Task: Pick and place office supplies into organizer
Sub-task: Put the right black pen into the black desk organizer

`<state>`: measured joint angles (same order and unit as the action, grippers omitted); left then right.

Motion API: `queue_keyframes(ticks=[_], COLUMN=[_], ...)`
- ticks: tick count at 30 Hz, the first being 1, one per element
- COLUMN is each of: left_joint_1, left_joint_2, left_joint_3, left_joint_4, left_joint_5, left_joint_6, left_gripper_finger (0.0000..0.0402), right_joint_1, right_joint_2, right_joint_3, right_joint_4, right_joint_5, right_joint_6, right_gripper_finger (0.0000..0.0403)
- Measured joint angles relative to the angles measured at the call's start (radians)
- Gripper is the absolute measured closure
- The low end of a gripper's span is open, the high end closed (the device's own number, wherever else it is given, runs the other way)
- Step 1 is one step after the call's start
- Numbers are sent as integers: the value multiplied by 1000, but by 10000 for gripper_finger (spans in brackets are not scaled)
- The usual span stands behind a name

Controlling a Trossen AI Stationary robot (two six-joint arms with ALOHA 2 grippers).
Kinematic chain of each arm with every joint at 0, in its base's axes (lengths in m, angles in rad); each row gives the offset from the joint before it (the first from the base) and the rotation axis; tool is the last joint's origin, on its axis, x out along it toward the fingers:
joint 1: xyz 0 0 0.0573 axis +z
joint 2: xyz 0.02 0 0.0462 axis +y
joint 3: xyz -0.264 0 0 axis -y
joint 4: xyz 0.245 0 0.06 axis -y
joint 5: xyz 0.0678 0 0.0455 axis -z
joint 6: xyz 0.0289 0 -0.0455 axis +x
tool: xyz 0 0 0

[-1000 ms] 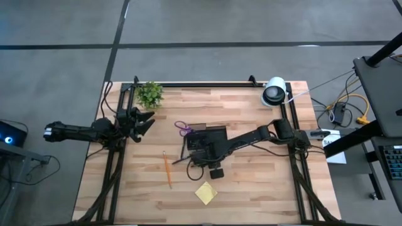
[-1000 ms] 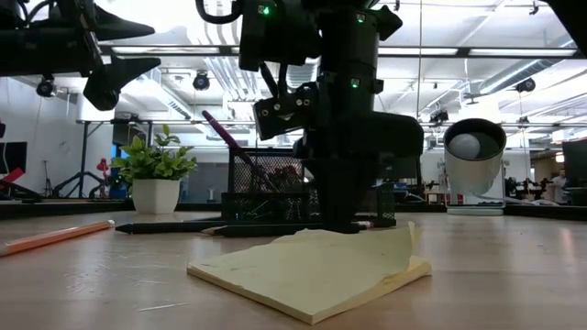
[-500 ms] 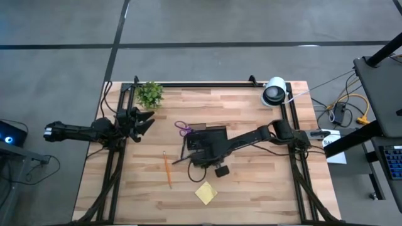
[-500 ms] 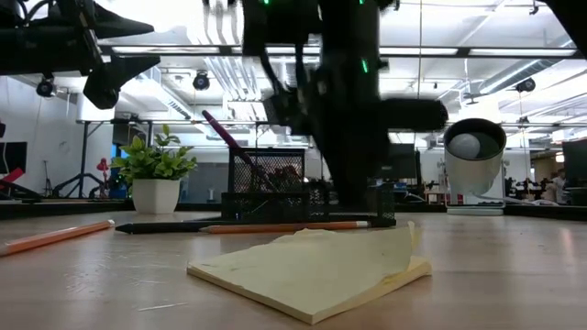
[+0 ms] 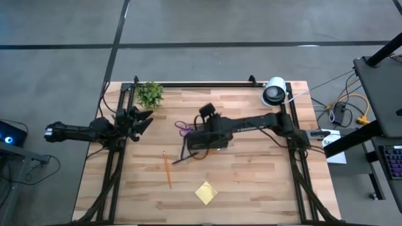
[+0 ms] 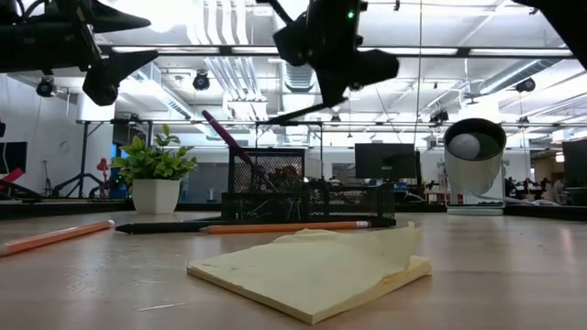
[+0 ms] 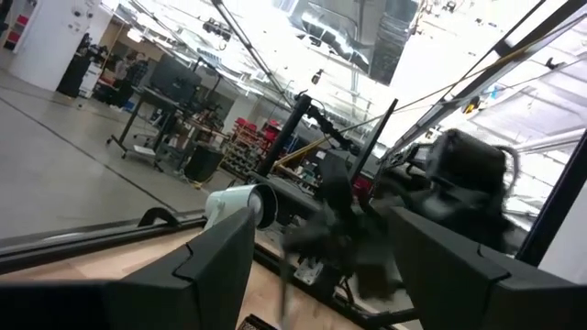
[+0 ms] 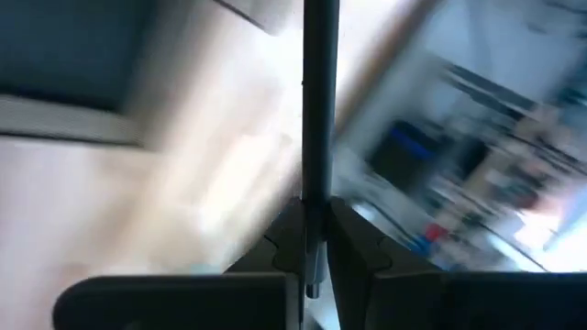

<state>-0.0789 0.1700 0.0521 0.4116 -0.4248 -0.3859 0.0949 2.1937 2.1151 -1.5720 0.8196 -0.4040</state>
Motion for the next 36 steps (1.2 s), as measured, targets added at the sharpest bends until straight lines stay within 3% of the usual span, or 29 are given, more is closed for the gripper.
queue_keyframes(ticks=[2,7,22,31,36], left_joint_1=[0,0,0,0,0], left_joint_2=[-8,-16,-25,-26,-27], left_joint_3=[1,10,11,7,7], left_joint_4=[-1,-1,-1,-2,-1], left_joint_5=[0,0,0,0,0], left_joint_6=[0,0,0,0,0], left_gripper_finger=[166,166,166,166,166], right_joint_1=[-32,-84,24,-1,2], right_joint_2=[1,28,35,123,135], right_joint_3=[-12,-63,-59,-53,-27], right_joint_4=[0,-1,1,49,161], right_joint_5=[48,35,44,52,35], right_joint_6=[-23,-59,-44,-94,-160], right_gripper_finger=[389,389,390,389,363])
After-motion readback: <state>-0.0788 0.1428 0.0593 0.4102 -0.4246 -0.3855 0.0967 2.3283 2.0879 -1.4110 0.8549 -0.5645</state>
